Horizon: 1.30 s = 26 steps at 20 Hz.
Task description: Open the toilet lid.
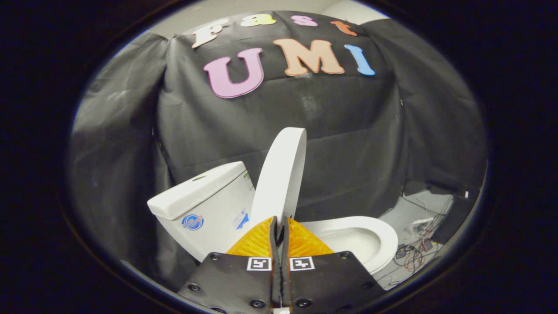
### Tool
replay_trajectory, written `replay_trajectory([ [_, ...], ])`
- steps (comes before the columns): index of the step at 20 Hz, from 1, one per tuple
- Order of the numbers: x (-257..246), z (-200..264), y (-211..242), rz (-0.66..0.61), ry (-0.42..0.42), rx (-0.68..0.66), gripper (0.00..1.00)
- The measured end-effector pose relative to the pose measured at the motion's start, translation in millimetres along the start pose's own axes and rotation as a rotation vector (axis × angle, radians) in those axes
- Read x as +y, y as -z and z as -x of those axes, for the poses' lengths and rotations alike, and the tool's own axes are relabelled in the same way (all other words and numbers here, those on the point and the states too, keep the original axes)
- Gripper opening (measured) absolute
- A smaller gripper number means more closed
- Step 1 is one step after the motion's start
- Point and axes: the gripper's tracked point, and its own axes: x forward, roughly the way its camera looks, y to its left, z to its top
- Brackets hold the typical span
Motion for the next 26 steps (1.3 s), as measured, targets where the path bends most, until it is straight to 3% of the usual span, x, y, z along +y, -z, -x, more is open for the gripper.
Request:
replay_trajectory([
  [7,57.8,-14.8,-10.0,0.042,-0.078,-0.017,0.01],
  [10,73.3,-18.2,-8.8,0.116,-0.092,-0.008,0.01],
  [13,91.7,-22.9,-8.1,0.066,-0.118,-0.003,0.01],
  [20,129.7,-30.0,0.3,0.175,-0.159,0.016,0.01],
  [22,134.8,-34.4,-0.5,0.153,-0.132,0.001,0.08],
  [26,144.8,-36.7,-1.2,0.173,-0.106,0.005,0.08],
])
